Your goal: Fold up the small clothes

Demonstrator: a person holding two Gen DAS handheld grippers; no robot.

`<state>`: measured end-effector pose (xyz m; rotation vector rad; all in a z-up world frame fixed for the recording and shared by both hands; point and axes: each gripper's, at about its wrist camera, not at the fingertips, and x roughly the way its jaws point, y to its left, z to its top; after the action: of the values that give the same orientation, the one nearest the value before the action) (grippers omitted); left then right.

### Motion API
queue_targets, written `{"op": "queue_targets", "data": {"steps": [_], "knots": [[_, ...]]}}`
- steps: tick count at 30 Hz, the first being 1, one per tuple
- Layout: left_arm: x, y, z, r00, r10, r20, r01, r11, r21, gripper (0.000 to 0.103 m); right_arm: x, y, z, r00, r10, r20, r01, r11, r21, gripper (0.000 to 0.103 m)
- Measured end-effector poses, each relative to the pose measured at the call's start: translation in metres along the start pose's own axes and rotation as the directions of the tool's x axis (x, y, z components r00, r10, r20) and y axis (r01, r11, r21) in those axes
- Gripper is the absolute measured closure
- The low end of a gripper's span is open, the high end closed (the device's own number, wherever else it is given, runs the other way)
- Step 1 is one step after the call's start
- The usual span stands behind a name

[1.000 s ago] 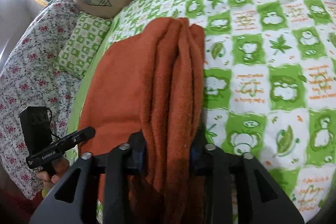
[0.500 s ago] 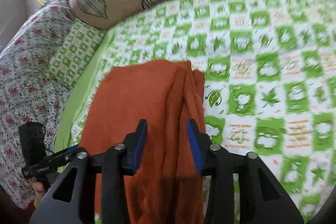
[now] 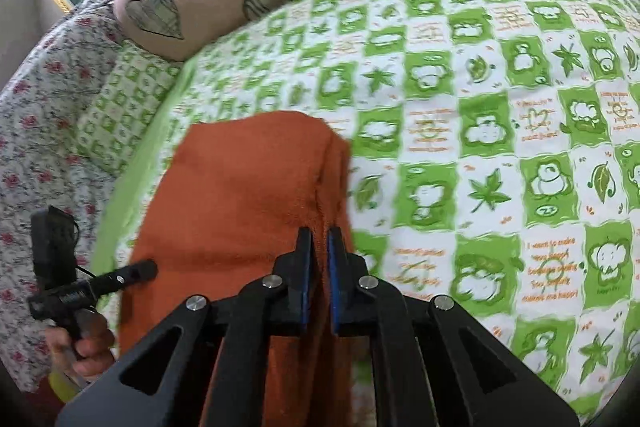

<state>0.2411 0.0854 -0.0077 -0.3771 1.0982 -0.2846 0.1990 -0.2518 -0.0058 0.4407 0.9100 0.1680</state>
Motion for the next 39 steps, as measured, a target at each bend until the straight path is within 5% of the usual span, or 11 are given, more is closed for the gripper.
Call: {"op": "queue_targets", "data": {"steps": [6,10,13,19,20,21,22,29,33,37,39], "knots": [[-0.012,-0.021,-0.013,0.997,0.078,0.025,-0.08,0.992,0.1,0.031,0.002,-0.001,0.002,1.0,-0.023,-0.013,0.023,1.0,-0.012,0.093],[-0.046,-0.025,-0.045,0.996,0.055,0.063,-0.065,0.984,0.165,0.031,-0.031,0.007,-0.006,1.0,0.013,0.003,-0.013,1.0,0.01,0.073],[-0.073,-0.026,-0.079,0.995,0.036,0.091,-0.055,0.974,0.218,0.03,-0.069,0.017,-0.035,0.998,0.037,0.043,-0.036,0.999,-0.038,0.056],[-0.087,-0.034,-0.137,0.997,0.007,0.071,-0.029,0.947,0.319,0.029,-0.087,0.021,-0.104,0.999,0.036,-0.032,-0.038,0.998,-0.057,0.056],[-0.085,-0.037,-0.145,0.997,0.017,0.069,-0.04,0.94,0.338,0.028,-0.083,0.021,-0.111,0.998,0.031,-0.049,-0.034,0.998,-0.059,0.056],[-0.082,-0.041,-0.153,0.997,0.034,0.069,-0.057,0.932,0.359,0.028,-0.079,0.021,-0.116,0.997,0.025,-0.067,-0.029,0.998,-0.058,0.07],[-0.079,-0.044,-0.158,0.996,0.048,0.071,-0.072,0.925,0.374,0.028,-0.074,0.021,-0.119,0.996,0.009,-0.084,-0.014,0.998,-0.054,0.095],[-0.056,-0.06,-0.171,0.967,0.203,0.154,-0.248,0.888,0.387,0.029,-0.106,0.041,-0.089,0.986,0.162,0.043,-0.162,0.987,-0.013,0.098],[-0.077,-0.044,-0.16,0.962,0.181,0.204,-0.229,0.942,0.244,0.051,-0.125,0.046,-0.084,0.987,0.133,0.088,-0.129,0.99,-0.05,0.098],[-0.079,-0.036,-0.163,0.969,0.171,0.179,-0.207,0.956,0.21,0.087,-0.112,0.035,-0.098,0.996,0.066,0.052,-0.063,0.996,-0.058,0.098],[-0.066,-0.038,-0.173,0.965,0.225,0.134,-0.251,0.94,0.231,0.092,-0.099,0.028,-0.11,1.0,-0.018,0.025,0.02,0.997,-0.077,0.098]]}}
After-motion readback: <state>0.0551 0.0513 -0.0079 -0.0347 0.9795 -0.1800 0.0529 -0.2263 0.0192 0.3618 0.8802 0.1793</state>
